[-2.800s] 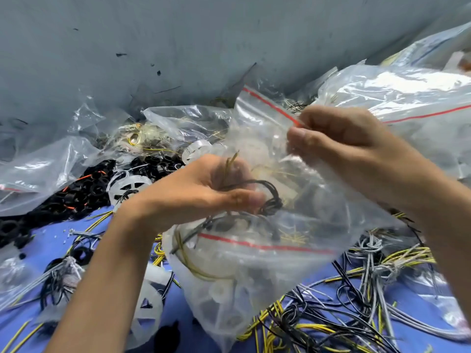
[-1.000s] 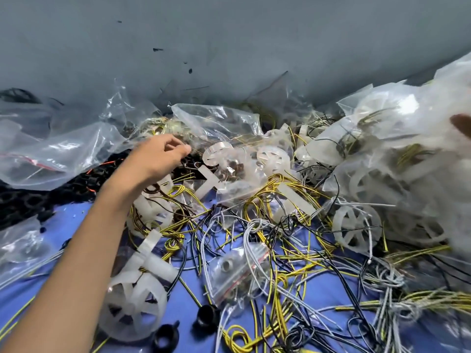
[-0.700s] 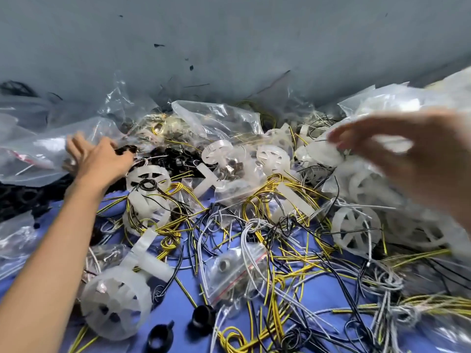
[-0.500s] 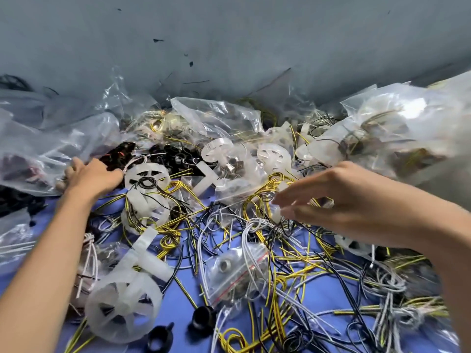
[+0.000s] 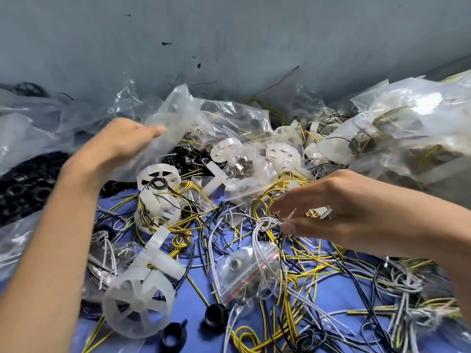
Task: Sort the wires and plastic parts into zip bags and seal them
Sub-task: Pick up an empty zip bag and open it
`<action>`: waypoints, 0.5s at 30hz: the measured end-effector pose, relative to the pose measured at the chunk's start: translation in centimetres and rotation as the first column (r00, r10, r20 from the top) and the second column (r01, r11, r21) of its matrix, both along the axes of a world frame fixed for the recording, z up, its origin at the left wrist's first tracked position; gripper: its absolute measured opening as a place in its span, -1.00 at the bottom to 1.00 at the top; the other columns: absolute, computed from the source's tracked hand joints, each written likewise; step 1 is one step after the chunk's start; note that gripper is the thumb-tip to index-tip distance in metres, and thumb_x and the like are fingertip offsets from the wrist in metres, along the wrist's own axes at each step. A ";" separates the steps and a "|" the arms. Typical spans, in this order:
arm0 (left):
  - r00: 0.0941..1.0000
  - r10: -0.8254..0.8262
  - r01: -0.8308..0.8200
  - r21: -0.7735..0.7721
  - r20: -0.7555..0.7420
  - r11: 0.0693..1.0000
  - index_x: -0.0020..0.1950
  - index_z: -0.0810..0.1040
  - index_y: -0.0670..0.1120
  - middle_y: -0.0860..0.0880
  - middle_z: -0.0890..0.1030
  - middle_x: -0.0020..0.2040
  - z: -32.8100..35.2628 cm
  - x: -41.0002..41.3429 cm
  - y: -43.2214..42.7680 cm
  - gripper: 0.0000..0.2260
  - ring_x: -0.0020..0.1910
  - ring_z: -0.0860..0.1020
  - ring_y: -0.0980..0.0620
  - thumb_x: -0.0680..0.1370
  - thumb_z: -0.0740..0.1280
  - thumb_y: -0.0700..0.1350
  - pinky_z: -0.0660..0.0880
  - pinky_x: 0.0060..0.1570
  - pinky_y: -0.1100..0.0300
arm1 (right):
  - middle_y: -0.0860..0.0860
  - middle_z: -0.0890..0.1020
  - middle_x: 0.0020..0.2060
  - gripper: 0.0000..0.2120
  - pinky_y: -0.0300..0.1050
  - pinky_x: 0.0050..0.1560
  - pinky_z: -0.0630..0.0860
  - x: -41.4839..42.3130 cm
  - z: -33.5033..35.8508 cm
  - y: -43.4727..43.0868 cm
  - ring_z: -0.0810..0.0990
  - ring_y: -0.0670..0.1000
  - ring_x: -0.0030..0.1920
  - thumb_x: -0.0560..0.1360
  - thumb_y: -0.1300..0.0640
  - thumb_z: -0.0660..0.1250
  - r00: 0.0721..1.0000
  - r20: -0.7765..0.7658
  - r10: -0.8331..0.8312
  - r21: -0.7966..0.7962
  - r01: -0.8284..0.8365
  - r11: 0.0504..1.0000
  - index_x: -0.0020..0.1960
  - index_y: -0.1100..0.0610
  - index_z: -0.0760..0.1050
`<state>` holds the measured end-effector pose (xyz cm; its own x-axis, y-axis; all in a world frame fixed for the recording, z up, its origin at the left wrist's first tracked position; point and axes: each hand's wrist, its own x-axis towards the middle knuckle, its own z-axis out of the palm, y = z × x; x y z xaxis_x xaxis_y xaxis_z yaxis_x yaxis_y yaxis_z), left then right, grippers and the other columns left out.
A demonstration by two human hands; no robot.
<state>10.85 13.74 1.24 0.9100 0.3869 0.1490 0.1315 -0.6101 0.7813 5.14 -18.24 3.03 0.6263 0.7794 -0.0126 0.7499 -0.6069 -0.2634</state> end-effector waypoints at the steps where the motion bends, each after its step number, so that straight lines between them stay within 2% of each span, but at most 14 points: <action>1: 0.996 -0.081 0.085 -0.125 0.036 0.989 -0.06 0.57 -0.09 -0.04 0.55 -0.08 1.0 -0.5 -1.4 -0.79 -0.25 0.47 0.03 0.52 0.34 0.05 0.40 -0.34 0.27 | -0.23 0.63 -0.03 -0.78 -0.43 0.04 0.38 -0.1 0.0 0.0 0.49 -0.32 -0.09 0.50 -0.05 0.32 1.000 -0.014 -0.011 0.032 0.012 0.999 0.12 -0.07 0.58; 3: 0.971 -0.222 0.238 -0.296 0.087 0.925 0.00 0.61 -0.11 0.01 0.65 -0.02 2.7 -1.6 -4.5 -0.78 -0.09 0.60 0.11 0.50 0.38 0.03 0.52 -0.13 0.22 | -0.25 0.59 0.02 -0.61 -0.38 0.09 0.43 -0.4 -0.1 0.2 0.51 -0.34 -0.06 0.47 -0.17 0.29 0.998 -0.046 -0.039 0.092 0.043 0.995 0.25 -0.06 0.50; 4: 0.952 -0.282 0.306 -0.345 0.121 0.887 -0.06 0.61 -0.11 0.05 0.68 -0.08 3.4 -2.1 -6.2 -0.81 -0.11 0.63 0.15 0.50 0.37 0.01 0.54 -0.12 0.20 | -0.27 0.55 0.09 -0.46 -0.37 0.11 0.44 -0.6 -0.1 0.2 0.52 -0.36 -0.02 0.43 -0.27 0.23 0.995 -0.065 -0.072 0.120 0.079 0.990 0.35 -0.08 0.41; 6: 0.917 -0.349 0.399 -0.414 0.192 0.818 -0.20 0.59 -0.10 0.10 0.66 -0.21 4.3 -3.0 -9.3 -0.85 -0.32 0.61 0.25 0.53 0.35 -0.06 0.54 -0.33 0.30 | -0.24 0.45 0.28 -0.19 -0.29 0.15 0.47 -0.8 -0.2 0.6 0.53 -0.34 0.06 0.30 -0.41 0.14 0.985 -0.098 -0.145 0.179 0.161 0.971 0.48 -0.11 0.17; 7: 0.907 -0.361 0.421 -0.436 0.217 0.795 -0.21 0.58 -0.10 0.08 0.64 -0.21 4.6 -3.5 -10.8 -0.85 -0.39 0.59 0.25 0.53 0.34 -0.09 0.51 -0.41 0.34 | -0.19 0.42 0.33 -0.11 -0.24 0.15 0.49 -0.8 -0.2 0.8 0.55 -0.31 0.06 0.26 -0.44 0.13 0.980 -0.100 -0.172 0.218 0.190 0.957 0.51 -0.10 0.09; 9: 0.882 -0.408 0.470 -0.476 0.235 0.743 -0.18 0.55 -0.13 0.04 0.59 -0.17 4.9 -4.3 -13.3 -0.89 -0.42 0.61 0.19 0.53 0.34 -0.13 0.50 -0.43 0.36 | -0.12 0.47 0.29 -0.06 -0.21 0.08 0.52 -0.8 -0.3 1.2 0.61 -0.23 -0.01 0.24 -0.46 0.15 0.972 -0.066 -0.228 0.302 0.237 0.923 0.50 -0.05 0.10; 10: 0.864 -0.444 0.500 -0.501 0.237 0.707 -0.16 0.54 -0.16 0.03 0.58 -0.15 4.9 -4.6 -14.3 -0.89 -0.40 0.63 0.14 0.53 0.34 -0.15 0.51 -0.42 0.36 | -0.10 0.53 0.22 -0.11 -0.21 0.02 0.52 -0.7 -0.2 1.2 0.62 -0.20 -0.06 0.25 -0.44 0.18 0.966 -0.029 -0.256 0.339 0.250 0.907 0.46 -0.01 0.18; 12: 0.832 -0.514 0.542 -0.511 0.211 0.667 -0.12 0.52 -0.19 0.00 0.56 -0.09 5.2 -5.2 -15.5 -0.88 -0.37 0.66 0.08 0.54 0.33 -0.14 0.53 -0.38 0.35 | -0.09 0.61 -0.06 -0.37 -0.22 -0.13 0.49 -0.5 -0.2 1.1 0.60 -0.15 -0.17 0.33 -0.30 0.32 0.944 0.061 -0.325 0.418 0.272 0.867 0.24 0.07 0.41; 14: 0.797 -0.585 0.587 -0.422 0.151 0.691 -0.04 0.53 -0.12 0.05 0.59 -0.06 5.7 -5.7 -15.9 -0.86 -0.30 0.67 0.11 0.52 0.34 -0.05 0.55 -0.32 0.36 | -0.06 0.62 -0.29 -0.70 -0.25 -0.27 0.45 -0.3 -0.1 0.7 0.56 -0.13 -0.29 0.39 -0.06 0.40 0.907 0.096 -0.409 0.494 0.313 0.811 -0.02 0.15 0.55; 15: 0.777 -0.618 0.617 -0.347 0.123 0.706 0.01 0.55 -0.05 0.12 0.62 -0.08 6.0 -6.0 -15.8 -0.80 -0.24 0.67 0.14 0.46 0.35 0.02 0.55 -0.26 0.38 | -0.07 0.64 -0.33 -0.82 -0.27 -0.31 0.46 -0.1 -0.1 0.5 0.58 -0.14 -0.34 0.42 0.05 0.41 0.896 0.063 -0.440 0.540 0.340 0.770 -0.09 0.15 0.58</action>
<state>4.90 -2.03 7.24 0.9645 -0.2371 0.1163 -0.1746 -0.2420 0.9545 5.07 -17.70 2.96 0.8297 0.3308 0.4497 0.5409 -0.6756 -0.5010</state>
